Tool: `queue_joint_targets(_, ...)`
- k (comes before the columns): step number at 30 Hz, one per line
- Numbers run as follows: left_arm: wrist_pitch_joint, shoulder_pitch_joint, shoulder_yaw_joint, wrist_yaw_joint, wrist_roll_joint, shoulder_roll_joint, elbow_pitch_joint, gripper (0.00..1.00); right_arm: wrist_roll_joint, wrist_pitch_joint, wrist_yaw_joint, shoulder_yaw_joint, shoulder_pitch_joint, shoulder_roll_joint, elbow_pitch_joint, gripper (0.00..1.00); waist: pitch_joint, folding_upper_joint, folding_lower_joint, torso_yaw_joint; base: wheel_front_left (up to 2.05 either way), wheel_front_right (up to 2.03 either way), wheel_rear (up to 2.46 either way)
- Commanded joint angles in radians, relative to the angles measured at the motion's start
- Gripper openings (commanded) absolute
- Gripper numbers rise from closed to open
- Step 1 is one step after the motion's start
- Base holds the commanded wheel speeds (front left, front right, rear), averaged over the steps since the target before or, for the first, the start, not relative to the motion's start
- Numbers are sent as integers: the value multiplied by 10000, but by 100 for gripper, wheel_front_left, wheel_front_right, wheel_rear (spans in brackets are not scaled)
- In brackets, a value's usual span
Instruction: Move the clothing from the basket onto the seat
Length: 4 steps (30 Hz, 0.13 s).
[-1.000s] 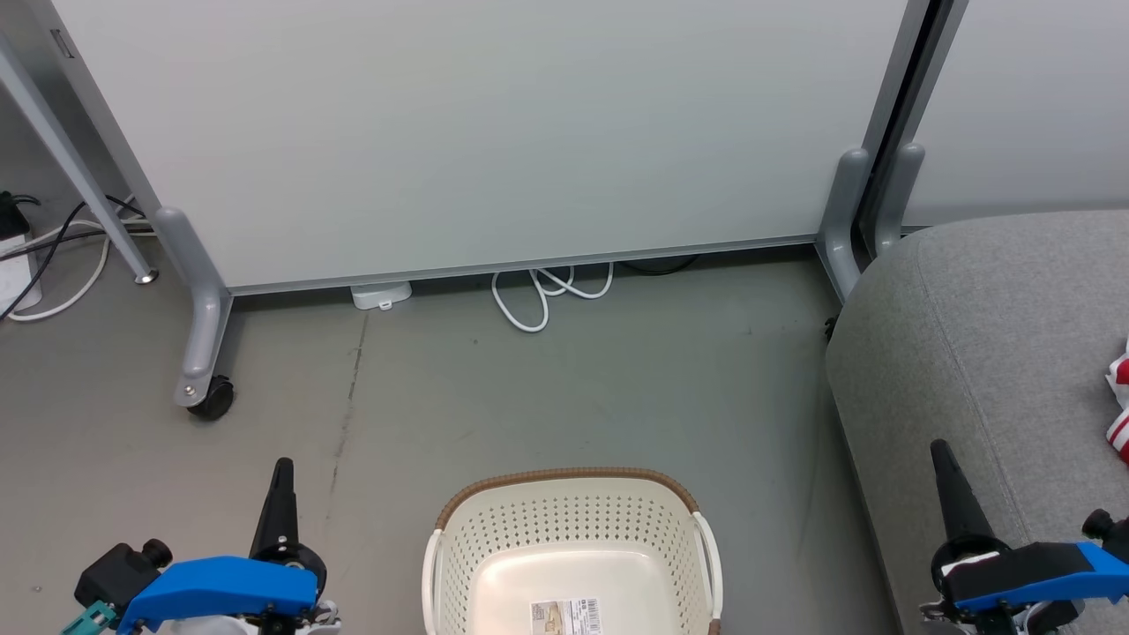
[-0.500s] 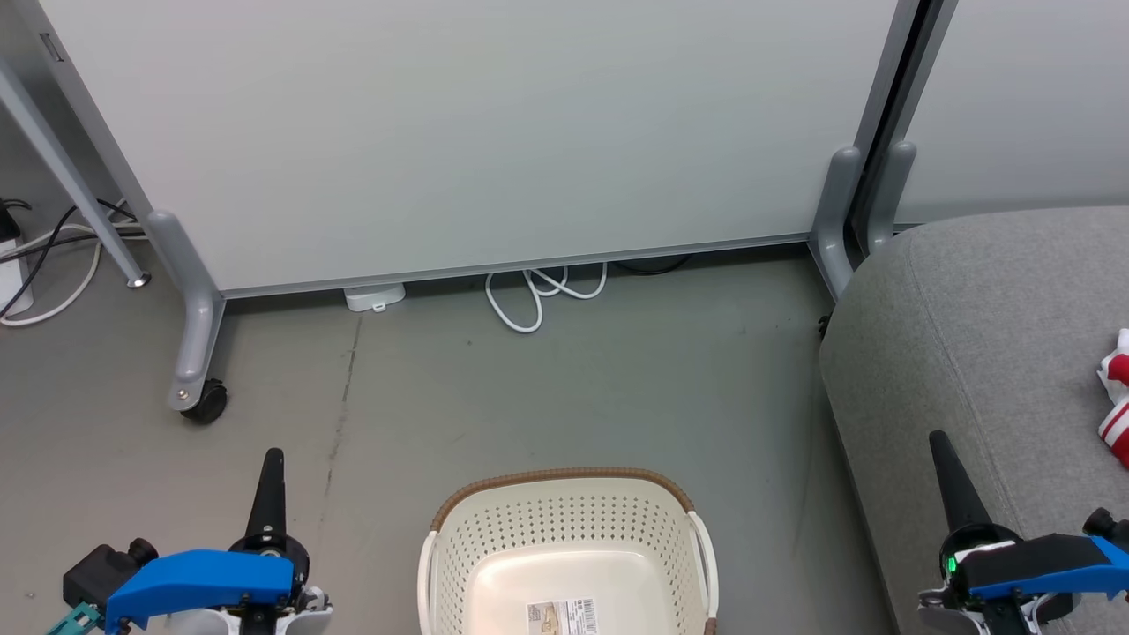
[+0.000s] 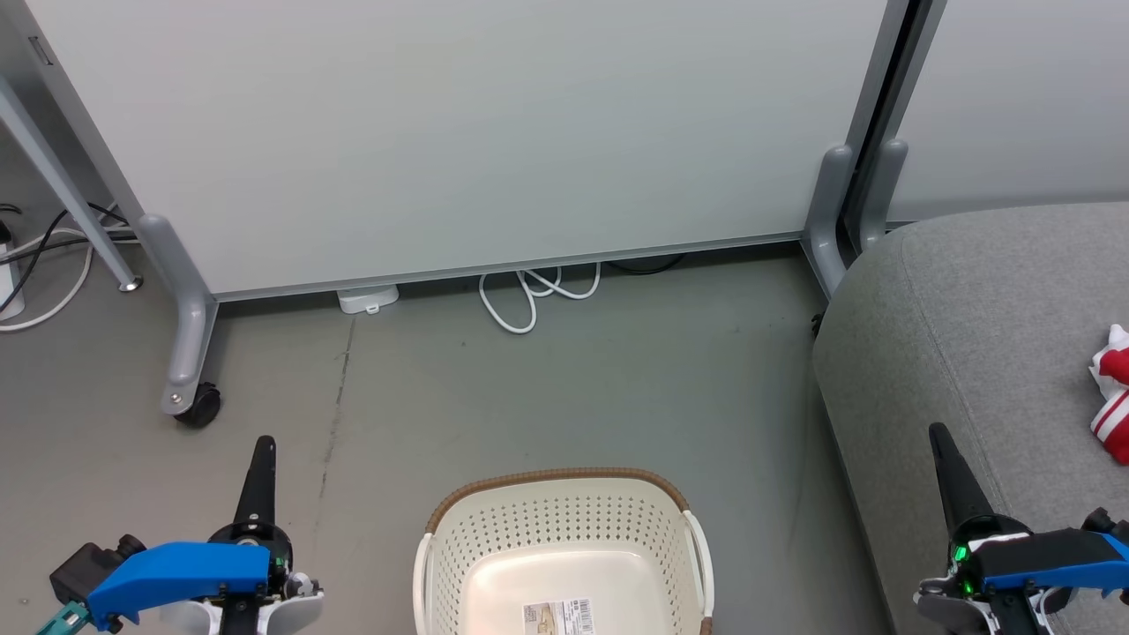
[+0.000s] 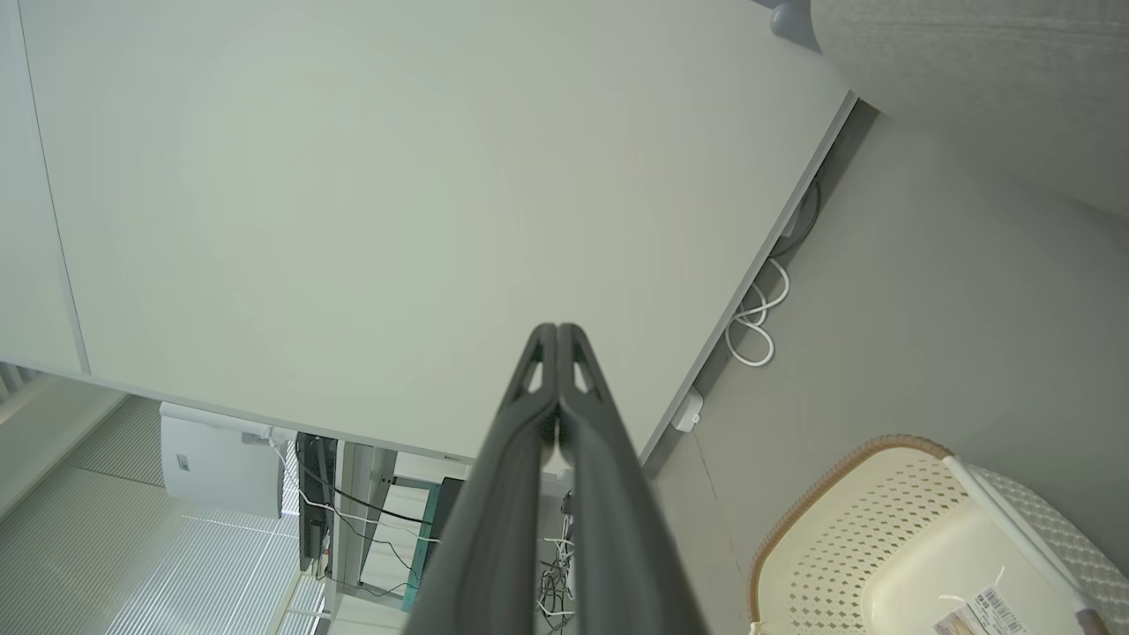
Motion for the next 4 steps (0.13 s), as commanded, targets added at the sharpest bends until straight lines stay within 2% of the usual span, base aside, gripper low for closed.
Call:
queue_joint_targets(1,47,-203,93,-25,-154,4,-105,0,185,33,6,8,-180,-73,-34,0,0,0,0,-5,0,0,0)
queue_joint_targets(4,123,-207,142,-26,-376,-4,-141,0,468,86,6,11,-192,-74,-21,0,-1,0,0,-27,0,0,0)
